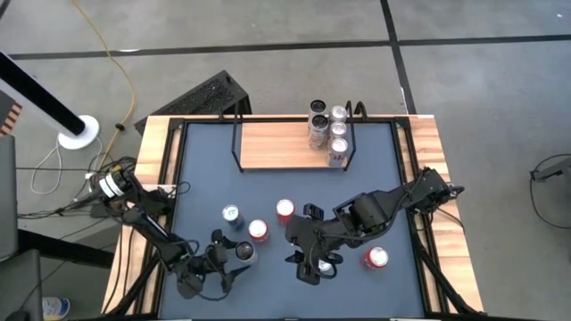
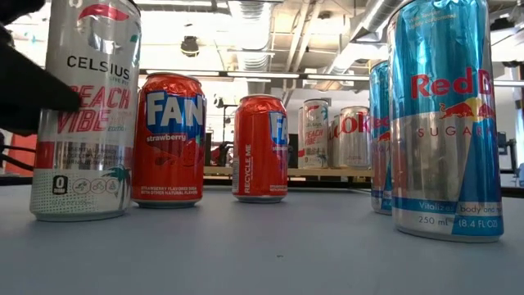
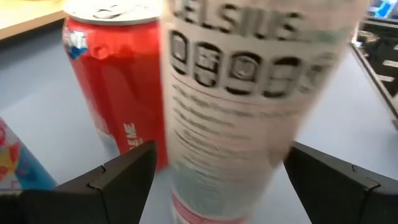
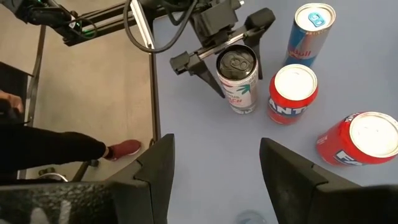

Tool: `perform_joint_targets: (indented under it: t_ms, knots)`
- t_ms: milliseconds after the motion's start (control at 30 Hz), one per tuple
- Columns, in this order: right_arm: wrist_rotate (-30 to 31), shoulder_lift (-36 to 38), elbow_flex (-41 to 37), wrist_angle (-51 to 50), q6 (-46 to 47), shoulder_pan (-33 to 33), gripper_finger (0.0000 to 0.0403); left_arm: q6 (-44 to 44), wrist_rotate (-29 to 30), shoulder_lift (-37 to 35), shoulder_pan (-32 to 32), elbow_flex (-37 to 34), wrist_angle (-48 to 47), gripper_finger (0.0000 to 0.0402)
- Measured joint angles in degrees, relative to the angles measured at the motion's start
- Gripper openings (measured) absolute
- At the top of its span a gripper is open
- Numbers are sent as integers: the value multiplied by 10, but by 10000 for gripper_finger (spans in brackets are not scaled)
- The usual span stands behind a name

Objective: Place canned beverage on shelf
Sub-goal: Put the white soda can on the shelf aligned with the other white soda cans

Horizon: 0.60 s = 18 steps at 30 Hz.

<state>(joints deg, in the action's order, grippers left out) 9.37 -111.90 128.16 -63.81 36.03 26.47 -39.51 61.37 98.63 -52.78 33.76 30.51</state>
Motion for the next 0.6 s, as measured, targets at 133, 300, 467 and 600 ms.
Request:
perform_joint_targets:
  t_ms: [133,300,467,600]
  knots:
    - [0,0,0,0,0,0,219,-1,-6,11,17,0,7,332]
    - [1,0,0,0,0,0,219,0,-61,38,33,0,36,330]
    - [1,0,0,-2,0,0,219,19,-54,46,40,0,88,300]
    - [3,0,0,-10,0,0,219,43,-50,46,44,0,103,256]
